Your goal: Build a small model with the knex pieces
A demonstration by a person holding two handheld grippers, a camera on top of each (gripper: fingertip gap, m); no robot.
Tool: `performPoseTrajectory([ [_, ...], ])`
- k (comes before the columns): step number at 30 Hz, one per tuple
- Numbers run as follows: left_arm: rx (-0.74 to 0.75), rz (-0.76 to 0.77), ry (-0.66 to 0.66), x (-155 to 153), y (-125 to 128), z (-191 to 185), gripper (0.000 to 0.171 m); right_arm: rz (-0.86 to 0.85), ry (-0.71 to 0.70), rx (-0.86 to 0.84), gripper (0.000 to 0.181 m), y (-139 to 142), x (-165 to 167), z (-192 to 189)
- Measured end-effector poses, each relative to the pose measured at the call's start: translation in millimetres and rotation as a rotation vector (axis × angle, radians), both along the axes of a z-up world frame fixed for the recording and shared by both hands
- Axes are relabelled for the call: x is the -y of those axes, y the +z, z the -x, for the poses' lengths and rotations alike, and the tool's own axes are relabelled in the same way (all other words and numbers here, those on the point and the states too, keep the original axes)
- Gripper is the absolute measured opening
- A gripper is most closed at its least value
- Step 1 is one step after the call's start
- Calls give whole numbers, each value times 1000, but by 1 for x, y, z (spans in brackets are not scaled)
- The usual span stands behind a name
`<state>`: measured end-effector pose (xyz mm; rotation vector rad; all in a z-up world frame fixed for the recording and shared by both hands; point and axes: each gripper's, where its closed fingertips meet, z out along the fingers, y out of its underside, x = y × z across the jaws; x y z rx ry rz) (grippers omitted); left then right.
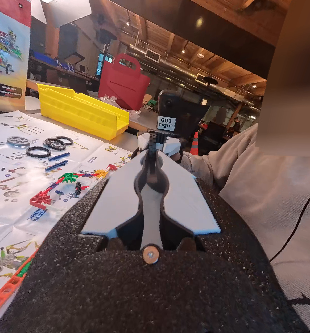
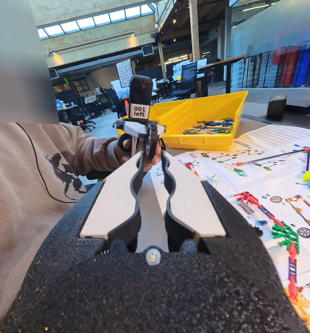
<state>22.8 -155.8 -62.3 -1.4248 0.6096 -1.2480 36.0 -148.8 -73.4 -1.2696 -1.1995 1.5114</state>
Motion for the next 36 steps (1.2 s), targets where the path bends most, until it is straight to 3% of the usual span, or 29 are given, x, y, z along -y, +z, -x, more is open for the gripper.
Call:
performPoseTrajectory([
  [3, -18, -53, 6, 4, 2, -3, 4, -32, 16, -2, 6, 0, 5, 1],
  [8, -121, -142, -3, 11, -3, -6, 4, -146, 3, -9, 5, 0, 9, -2],
  [17, -496, -461, 102, 14, -25, -11, 9, -645, -96, -15, 5, -2, 21, -5],
  [21, -553, -532, 113, 17, -29, -14, 8, -733, -105, -2, 5, -7, 26, -3],
  [36, -528, -504, -6, 29, -37, -21, 3, -457, 62, 13, 6, -14, 36, -7],
])
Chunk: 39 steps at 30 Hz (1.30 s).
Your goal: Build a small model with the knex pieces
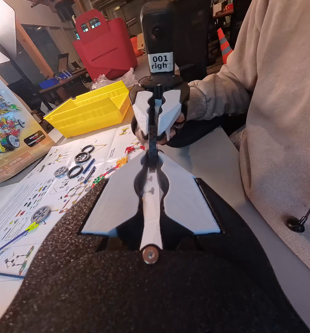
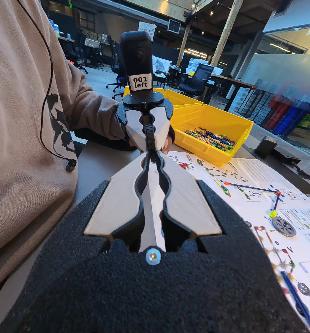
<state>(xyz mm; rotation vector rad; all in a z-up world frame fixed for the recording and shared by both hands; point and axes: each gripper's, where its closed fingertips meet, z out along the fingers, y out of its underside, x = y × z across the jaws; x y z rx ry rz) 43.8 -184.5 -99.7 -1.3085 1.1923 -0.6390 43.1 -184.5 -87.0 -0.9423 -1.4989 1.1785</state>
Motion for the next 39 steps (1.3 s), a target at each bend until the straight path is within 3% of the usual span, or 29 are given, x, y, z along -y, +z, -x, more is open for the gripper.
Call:
performPoseTrajectory([
  [4, -16, -68, 31, -1, 3, 0, 3, -38, -23, -19, 6, 3, 0, 0],
  [13, -157, -387, 184, -9, 13, 3, 3, -291, -161, -92, 7, 11, -4, 2],
  [22, -202, -445, 176, -7, 12, 2, 3, -371, -155, -70, 6, 9, 0, 3],
  [30, -146, -274, -15, 12, 6, -3, 3, -260, 104, 53, 4, 3, 20, -1],
  [39, -8, -73, -226, 40, 12, -12, 3, 27, 449, 166, 4, 12, 47, -10],
])
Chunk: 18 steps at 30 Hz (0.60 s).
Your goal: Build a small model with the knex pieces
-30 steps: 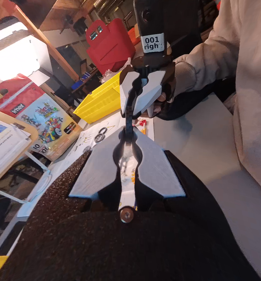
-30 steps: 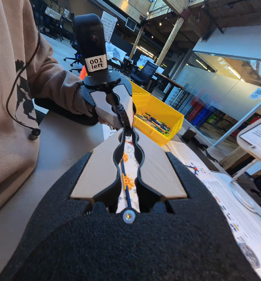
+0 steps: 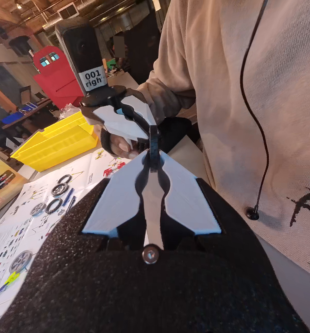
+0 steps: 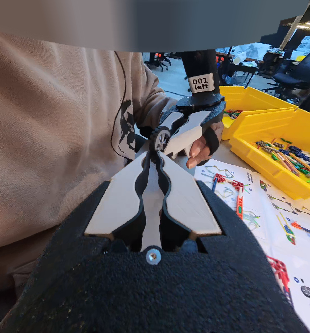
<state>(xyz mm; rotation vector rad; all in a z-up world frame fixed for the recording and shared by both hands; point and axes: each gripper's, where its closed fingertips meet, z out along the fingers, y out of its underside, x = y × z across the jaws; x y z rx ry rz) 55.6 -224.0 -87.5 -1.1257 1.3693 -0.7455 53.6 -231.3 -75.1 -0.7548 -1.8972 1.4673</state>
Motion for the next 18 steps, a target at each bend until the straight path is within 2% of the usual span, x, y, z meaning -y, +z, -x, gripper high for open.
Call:
performPoseTrajectory([
  [3, -6, -24, 108, -15, 0, 9, 4, 26, -135, -46, 5, 0, -17, 10],
  [5, -22, -92, 171, -23, 3, 12, 3, -12, -243, -112, 7, 3, -25, 14],
  [7, -39, -161, 224, -28, 7, 15, 3, -93, -371, -190, 14, 7, -34, 16],
  [11, -58, -245, 287, -33, 10, 17, 3, -296, -543, -295, 13, 12, -40, 15],
  [14, -68, -293, 321, -35, 13, 19, 3, -373, -605, -325, 5, 13, -39, 15],
  [18, -87, -352, 356, -36, 16, 21, 3, -391, -641, -334, 6, 16, -40, 17],
])
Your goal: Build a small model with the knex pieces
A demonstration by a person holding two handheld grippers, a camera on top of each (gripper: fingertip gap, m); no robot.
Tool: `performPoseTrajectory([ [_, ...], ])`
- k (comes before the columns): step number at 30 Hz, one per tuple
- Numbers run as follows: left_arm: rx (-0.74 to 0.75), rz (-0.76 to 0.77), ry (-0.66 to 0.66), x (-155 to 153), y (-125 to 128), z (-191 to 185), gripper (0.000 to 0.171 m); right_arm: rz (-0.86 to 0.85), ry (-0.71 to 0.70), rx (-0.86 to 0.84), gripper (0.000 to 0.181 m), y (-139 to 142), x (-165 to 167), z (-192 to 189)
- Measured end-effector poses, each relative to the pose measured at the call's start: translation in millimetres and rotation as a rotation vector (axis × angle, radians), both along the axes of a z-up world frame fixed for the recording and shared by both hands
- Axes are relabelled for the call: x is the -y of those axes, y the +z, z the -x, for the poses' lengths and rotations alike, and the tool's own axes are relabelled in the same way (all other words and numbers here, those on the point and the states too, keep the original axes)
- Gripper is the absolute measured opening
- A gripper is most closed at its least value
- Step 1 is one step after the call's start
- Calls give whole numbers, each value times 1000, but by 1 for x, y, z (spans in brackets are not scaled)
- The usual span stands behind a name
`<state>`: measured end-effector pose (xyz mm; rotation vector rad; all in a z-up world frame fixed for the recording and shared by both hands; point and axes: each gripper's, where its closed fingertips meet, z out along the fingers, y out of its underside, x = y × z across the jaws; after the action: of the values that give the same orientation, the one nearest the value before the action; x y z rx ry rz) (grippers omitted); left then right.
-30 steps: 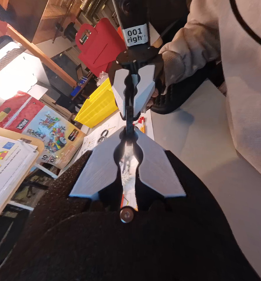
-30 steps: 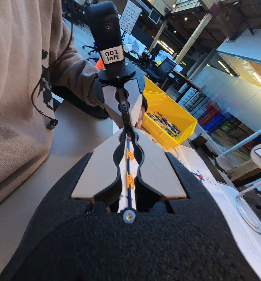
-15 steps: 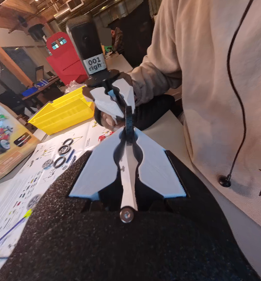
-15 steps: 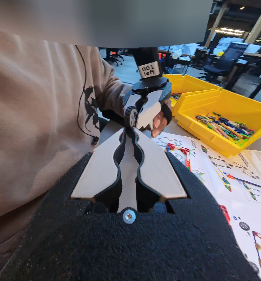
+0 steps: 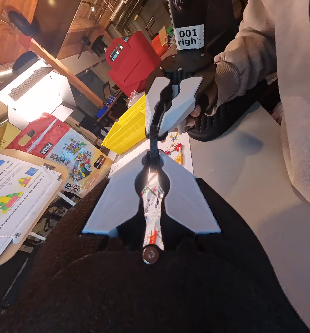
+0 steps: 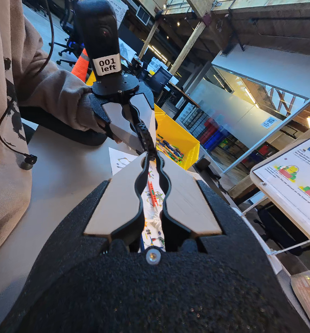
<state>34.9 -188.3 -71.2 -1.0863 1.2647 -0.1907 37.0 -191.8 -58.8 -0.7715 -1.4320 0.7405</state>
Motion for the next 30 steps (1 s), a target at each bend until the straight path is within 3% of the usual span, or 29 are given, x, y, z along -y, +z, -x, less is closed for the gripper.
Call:
performPoseTrajectory([
  [11, -89, 10, -3, 4, -10, -5, 3, 26, 161, 105, 1, -7, 15, 8],
  [18, -174, 0, -28, 7, -26, -13, 3, 235, 386, 299, 1, -24, 18, -3],
  [23, -184, -158, 70, -5, -10, -4, 3, 263, 318, 119, 6, -3, 0, -4],
  [25, -220, -225, 109, -9, -12, 0, 3, 277, 286, 127, 18, -8, -5, -5],
  [27, -252, -279, 129, -11, -14, -1, 3, 327, 268, 136, 19, -13, -8, -5],
  [30, -298, -367, 158, -13, -14, -1, 3, 521, 284, 179, 26, -21, -11, 0],
])
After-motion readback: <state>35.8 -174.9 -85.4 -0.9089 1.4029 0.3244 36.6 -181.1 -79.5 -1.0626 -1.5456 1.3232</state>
